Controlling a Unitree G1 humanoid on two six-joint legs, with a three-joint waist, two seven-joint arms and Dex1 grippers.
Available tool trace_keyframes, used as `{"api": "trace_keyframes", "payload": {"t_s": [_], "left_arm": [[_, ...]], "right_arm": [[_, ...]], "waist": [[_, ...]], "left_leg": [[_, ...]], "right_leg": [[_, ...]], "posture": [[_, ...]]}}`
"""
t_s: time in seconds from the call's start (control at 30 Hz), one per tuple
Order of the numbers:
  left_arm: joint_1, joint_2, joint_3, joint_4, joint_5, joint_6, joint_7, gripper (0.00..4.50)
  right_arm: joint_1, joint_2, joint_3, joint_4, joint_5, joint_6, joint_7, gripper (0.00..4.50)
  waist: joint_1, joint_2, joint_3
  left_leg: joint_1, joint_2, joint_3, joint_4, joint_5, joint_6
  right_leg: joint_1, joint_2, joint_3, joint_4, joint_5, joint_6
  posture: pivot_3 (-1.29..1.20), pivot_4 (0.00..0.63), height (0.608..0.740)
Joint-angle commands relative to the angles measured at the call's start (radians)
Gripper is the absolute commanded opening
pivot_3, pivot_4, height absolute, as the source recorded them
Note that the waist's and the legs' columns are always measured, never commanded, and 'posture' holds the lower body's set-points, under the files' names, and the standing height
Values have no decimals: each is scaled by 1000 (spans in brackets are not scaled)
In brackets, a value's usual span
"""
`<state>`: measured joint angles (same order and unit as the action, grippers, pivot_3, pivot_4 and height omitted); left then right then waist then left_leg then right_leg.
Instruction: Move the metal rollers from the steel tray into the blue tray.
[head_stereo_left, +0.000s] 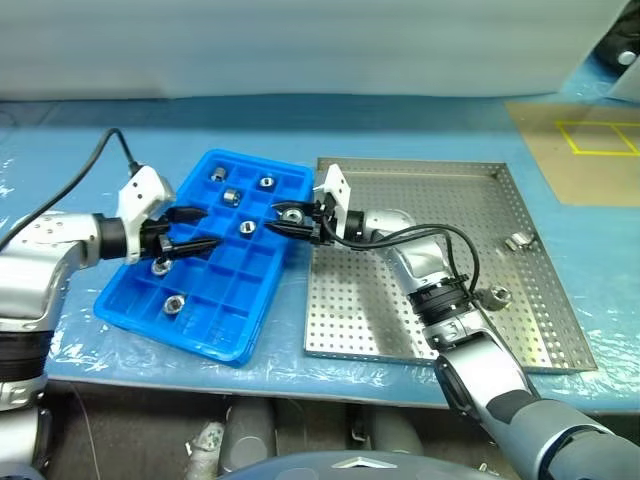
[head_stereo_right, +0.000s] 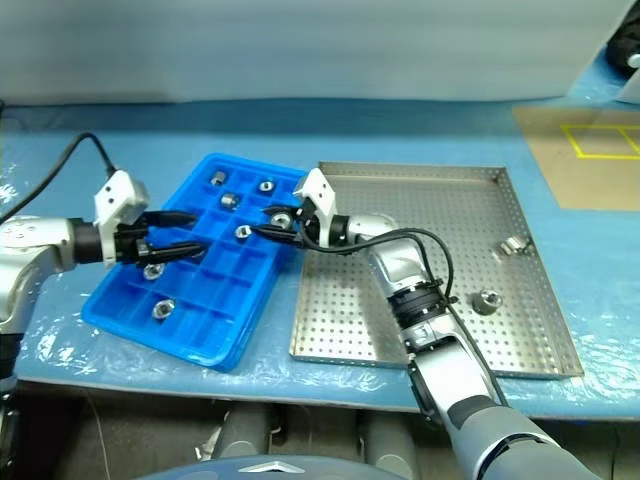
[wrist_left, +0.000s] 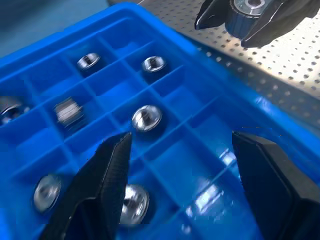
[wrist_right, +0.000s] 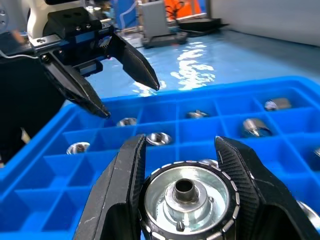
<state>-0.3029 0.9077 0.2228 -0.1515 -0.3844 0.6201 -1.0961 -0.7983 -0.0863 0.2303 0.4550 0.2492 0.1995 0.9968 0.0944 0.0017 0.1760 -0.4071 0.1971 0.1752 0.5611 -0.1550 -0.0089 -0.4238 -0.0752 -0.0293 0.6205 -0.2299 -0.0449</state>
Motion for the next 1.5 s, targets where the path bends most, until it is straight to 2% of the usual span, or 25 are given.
{"api": "trace_keyframes", "payload": {"t_s": [0.03, 0.13, 0.3, 0.53, 0.7, 1.13, 1.5], "left_arm": [[41, 39, 122, -36, -31, 12, 34, 3337], [117, 48, 166, -100, -57, 39, 45, 3337], [210, 48, 205, -196, -110, 93, 66, 3337], [320, 39, 232, -291, -170, 127, 84, 3337], [362, 36, 252, -317, -189, 135, 111, 3337], [354, 45, 256, -324, -220, 139, 163, 3337], [323, 60, 245, -288, -221, 133, 154, 3337]], "right_arm": [[-53, 54, -2, 95, -23, -92, -4, 1763], [-76, 95, 3, 163, -42, -132, 12, 1763], [-73, 147, 14, 175, -45, -98, 45, 1763], [6, 207, 101, 128, -71, -54, 90, 1763], [-6, 236, 117, 148, -80, -58, 88, 1763], [-109, 330, 106, 228, -81, -156, 28, 1763], [-134, 387, 132, 272, -82, -169, -19, 1763]], "waist": [[13, -1, 0], [31, -2, 1], [57, -2, 1], [61, -2, 1], [66, -2, 1], [68, -3, 1], [67, -3, 1]], "left_leg": [[0, 0, 0, 0, 0, 0], [0, 1, 0, 0, 0, -1], [0, 2, -1, 0, 0, -1], [1, 2, -1, -1, 1, -3], [1, 2, -3, -3, 2, -5], [2, 2, -3, -5, 3, -6], [2, 2, -3, -5, 3, -6]], "right_leg": [[0, 0, 0, 0, 0, 0], [0, 0, -1, 0, 0, 0], [0, 0, -1, 1, 0, 0], [0, 1, -1, 2, 0, 0], [0, 1, -1, 3, -1, 0], [-1, 2, -1, 2, -1, -1], [-1, 2, -1, 2, -1, -1]], "posture": [[329, 150, 740], [356, 150, 740], [370, 150, 740], [403, 150, 740], [425, 150, 740], [429, 150, 740], [410, 150, 740]]}}
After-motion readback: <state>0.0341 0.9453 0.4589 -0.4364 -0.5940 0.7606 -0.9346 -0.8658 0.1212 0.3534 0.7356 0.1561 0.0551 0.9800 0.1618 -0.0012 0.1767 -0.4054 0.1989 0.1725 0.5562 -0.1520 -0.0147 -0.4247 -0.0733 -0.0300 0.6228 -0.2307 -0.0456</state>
